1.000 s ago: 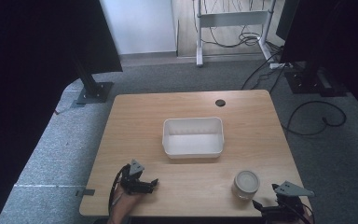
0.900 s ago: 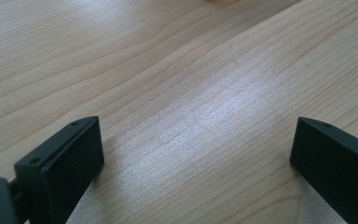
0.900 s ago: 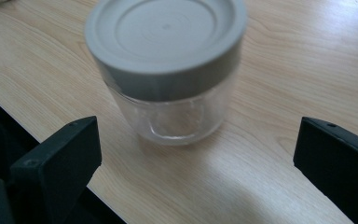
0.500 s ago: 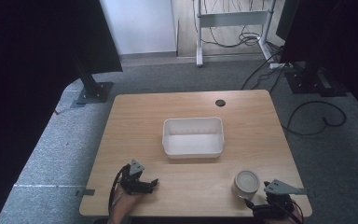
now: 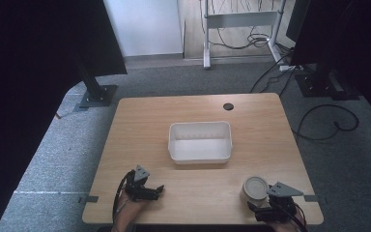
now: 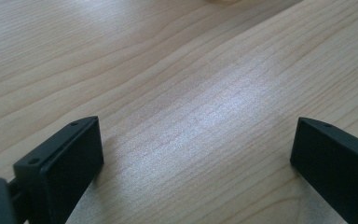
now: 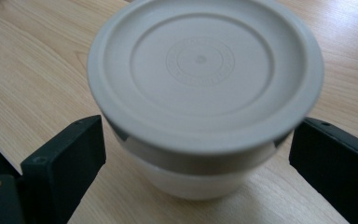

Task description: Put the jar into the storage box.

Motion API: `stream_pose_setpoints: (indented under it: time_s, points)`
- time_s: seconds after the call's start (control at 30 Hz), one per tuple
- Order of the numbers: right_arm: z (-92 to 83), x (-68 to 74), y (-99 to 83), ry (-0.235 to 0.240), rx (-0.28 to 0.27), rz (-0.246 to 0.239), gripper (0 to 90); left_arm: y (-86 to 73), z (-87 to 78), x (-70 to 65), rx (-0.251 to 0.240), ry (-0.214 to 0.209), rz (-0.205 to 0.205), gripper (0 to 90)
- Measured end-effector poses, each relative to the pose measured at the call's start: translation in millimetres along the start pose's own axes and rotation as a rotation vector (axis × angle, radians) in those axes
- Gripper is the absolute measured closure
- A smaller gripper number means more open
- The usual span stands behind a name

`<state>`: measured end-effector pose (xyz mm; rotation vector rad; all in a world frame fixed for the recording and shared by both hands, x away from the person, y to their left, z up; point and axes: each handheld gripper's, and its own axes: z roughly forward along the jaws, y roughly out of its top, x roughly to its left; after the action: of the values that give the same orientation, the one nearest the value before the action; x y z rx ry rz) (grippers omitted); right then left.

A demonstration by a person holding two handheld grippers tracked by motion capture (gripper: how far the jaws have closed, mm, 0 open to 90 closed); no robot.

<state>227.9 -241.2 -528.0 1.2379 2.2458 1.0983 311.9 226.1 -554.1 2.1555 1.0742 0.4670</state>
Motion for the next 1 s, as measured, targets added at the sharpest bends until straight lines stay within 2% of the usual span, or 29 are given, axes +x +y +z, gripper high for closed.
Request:
stream_pose_setpoints:
  time_s: [0.37, 0.67, 1.0]
  points:
    - [12.3, 1.2, 4.4, -0.020, 0.014, 0.000, 8.4, 0.0, 0.0, 0.0, 0.000, 0.000, 0.000, 2.0]
    - [13.4, 5.1, 6.7, -0.047, 0.019, 0.019, 9.4, 0.0, 0.0, 0.1, 0.000, 0.000, 0.001, 2.0]
    - [17.1, 10.7, 12.9, -0.044, 0.012, 0.009, 9.4, 0.0, 0.0, 0.0, 0.000, 0.000, 0.000, 2.0]
